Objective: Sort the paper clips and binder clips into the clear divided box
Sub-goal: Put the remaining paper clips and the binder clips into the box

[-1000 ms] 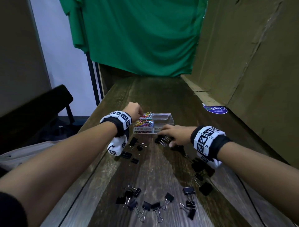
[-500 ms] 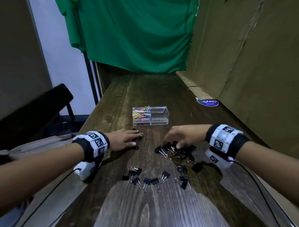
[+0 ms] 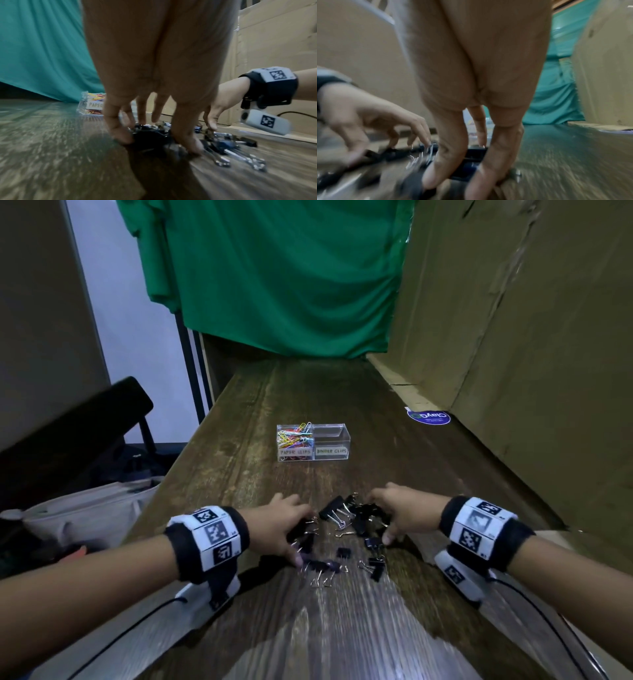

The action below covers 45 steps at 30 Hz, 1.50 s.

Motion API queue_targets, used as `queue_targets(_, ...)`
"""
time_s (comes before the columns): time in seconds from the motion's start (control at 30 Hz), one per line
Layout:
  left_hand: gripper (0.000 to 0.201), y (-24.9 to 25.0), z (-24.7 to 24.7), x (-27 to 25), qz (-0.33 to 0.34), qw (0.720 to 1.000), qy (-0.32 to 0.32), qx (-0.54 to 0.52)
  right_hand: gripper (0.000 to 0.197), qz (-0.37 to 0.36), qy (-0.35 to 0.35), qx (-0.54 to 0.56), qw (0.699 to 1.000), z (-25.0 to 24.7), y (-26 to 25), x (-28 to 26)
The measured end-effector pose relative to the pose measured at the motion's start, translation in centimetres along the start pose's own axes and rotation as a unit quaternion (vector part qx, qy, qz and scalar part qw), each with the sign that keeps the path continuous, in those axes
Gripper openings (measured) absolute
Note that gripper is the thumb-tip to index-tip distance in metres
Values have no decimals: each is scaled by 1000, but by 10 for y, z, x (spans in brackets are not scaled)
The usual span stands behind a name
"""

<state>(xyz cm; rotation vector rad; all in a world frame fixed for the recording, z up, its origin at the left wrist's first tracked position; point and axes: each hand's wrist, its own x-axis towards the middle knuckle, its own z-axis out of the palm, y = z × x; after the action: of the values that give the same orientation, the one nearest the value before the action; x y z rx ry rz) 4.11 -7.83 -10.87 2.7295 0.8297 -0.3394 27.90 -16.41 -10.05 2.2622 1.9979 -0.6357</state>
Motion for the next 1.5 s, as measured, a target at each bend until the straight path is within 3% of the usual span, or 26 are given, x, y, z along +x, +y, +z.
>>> queue_targets(0.07, 75, -2, -5, 8, -4, 998, 55, -41, 76, -2, -1, 41, 999, -9, 0, 3)
queue_targets(0.13, 84, -4, -6, 13, -18, 995, 74, -57, 89, 1, -23, 24, 999, -16, -1, 8)
queue_targets(0.2, 106, -3, -4, 18, -53, 997, 40, -46, 101, -11, -52, -17, 998, -16, -5, 16)
queue_targets(0.3, 120, 5, 3, 28, -80, 996, 15, -25, 96, -30, -53, -67, 996, -8, -20, 31)
queue_targets(0.5, 83, 6, -5, 44, -87, 994, 21, -67, 56, -60, -50, -59, 995, -8, -29, 47)
queue_targets(0.63, 85, 0, -5, 47, -88, 993, 39, -74, 37, -89, -42, -74, 992, -12, -28, 48)
queue_targets(0.83, 68, 0, -5, 52, -72, 995, 7, -64, 40, -126, -5, -69, 990, -9, -24, 54)
queue_targets(1.1, 45, -2, -6, 55, -47, 998, 16, -48, 19, -131, 60, -53, 988, -10, -13, 68)
queue_targets(1.23, 41, -7, -4, 55, -8, 996, 34, -76, 30, -120, 52, -24, 991, -26, -7, 74)
queue_targets(1.4, 30, -17, -5, 55, 33, 990, 98, -95, 27, -98, 154, 58, 982, -72, -17, 82)
queue_targets(1.5, 28, -21, -3, 56, 30, 991, 95, -90, 23, -93, 211, 87, 969, -95, -28, 105)
